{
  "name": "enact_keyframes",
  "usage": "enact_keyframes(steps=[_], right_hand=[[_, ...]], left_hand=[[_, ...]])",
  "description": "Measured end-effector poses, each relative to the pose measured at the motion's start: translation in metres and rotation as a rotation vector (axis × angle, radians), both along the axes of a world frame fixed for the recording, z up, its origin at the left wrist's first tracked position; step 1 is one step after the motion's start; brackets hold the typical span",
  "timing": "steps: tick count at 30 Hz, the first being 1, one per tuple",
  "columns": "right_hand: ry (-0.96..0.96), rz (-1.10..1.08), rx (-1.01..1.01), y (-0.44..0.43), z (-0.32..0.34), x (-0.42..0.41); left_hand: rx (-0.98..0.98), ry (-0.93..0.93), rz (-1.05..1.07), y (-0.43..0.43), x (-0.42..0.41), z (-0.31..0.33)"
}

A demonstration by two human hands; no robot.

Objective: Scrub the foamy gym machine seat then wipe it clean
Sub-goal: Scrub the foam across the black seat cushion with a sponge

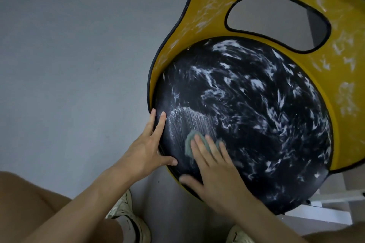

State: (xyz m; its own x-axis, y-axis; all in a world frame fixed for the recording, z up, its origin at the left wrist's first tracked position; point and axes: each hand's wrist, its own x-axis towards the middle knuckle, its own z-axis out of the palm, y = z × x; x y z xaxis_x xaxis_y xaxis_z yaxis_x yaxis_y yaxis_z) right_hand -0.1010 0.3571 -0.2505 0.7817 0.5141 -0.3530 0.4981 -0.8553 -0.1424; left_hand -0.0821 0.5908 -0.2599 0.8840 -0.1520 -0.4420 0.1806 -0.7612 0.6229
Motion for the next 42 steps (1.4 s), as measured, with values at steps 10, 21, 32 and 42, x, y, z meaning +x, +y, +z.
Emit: enact_keyframes(steps=[10, 21, 32, 42], right_hand=[[-0.004, -0.104, 0.047, 0.007, 0.004, 0.000], [0.016, -0.144, -0.007, 0.061, 0.003, 0.097], [0.021, -0.016, 0.035, 0.042, 0.002, 0.040], [0.039, 0.068, 0.081, 0.031, 0.010, 0.006]], left_hand=[[-0.007, 0.001, 0.002, 0.000, 0.000, 0.001], [-0.024, -0.007, -0.003, 0.001, 0.001, 0.002], [-0.004, -0.012, 0.002, 0.000, 0.002, -0.002], [-0.029, -0.028, 0.001, 0.001, 0.002, -0.003]])
